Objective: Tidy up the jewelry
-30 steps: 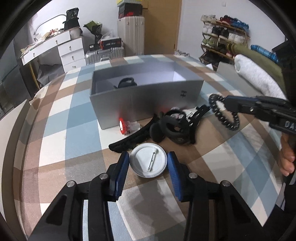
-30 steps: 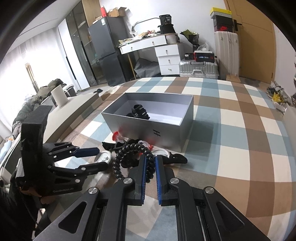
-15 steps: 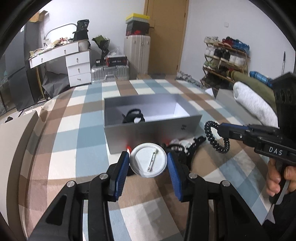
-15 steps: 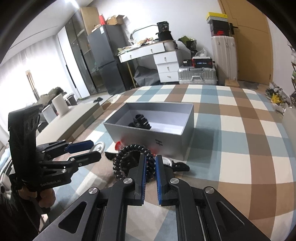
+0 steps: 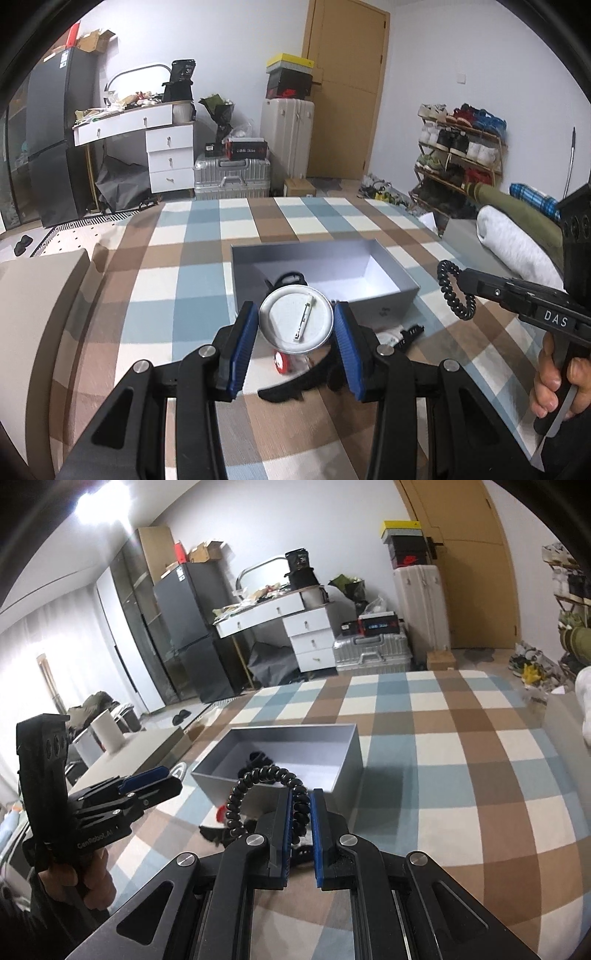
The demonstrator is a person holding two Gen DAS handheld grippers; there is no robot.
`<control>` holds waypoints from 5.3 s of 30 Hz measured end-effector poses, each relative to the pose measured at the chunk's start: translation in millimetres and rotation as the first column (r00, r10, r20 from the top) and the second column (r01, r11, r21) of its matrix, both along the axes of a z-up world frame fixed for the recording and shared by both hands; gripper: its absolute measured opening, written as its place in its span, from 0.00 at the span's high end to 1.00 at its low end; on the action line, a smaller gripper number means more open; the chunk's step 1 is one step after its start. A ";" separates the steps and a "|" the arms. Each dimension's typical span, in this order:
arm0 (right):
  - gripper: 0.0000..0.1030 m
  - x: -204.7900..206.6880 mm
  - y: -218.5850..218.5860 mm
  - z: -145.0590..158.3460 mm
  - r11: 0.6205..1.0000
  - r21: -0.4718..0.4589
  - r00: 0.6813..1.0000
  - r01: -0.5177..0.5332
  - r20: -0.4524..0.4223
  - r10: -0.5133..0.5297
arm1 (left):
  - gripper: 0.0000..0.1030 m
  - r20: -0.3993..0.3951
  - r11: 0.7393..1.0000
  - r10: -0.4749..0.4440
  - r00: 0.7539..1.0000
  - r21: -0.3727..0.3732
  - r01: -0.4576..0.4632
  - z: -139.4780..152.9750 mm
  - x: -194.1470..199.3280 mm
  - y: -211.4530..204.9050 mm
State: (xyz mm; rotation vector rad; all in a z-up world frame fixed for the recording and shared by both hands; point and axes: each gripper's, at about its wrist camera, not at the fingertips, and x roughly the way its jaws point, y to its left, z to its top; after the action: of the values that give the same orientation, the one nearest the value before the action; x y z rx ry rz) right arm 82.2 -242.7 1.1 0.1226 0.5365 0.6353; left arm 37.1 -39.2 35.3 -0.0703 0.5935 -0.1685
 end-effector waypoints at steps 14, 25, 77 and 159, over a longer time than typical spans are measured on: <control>0.91 6.7 5.7 27.0 0.999 0.001 0.997 0.042 0.061 -0.042 | 0.64 0.063 1.000 0.011 0.998 0.018 -0.012 8.1 22.1 0.1; 0.91 26.0 15.4 31.2 0.998 0.002 0.995 0.064 0.074 -0.064 | 0.64 0.037 0.999 0.032 0.999 -0.009 -0.032 -3.6 39.1 8.4; 0.43 55.0 29.9 -1.9 0.992 0.031 0.990 0.122 -0.072 -0.120 | 0.17 0.025 1.000 0.006 1.000 0.030 -0.007 -12.8 28.1 -14.6; 0.71 19.7 61.0 -64.1 0.918 -0.388 0.989 -0.082 -0.147 0.026 | 0.01 -0.141 0.996 -0.079 0.987 -0.038 0.075 -40.3 2.4 -3.2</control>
State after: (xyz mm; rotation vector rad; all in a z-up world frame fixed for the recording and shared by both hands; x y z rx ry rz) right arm 101.9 -181.6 -63.0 -0.2309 0.7959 0.5630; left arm 39.6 -42.4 -5.0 -0.0920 0.7371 -0.2497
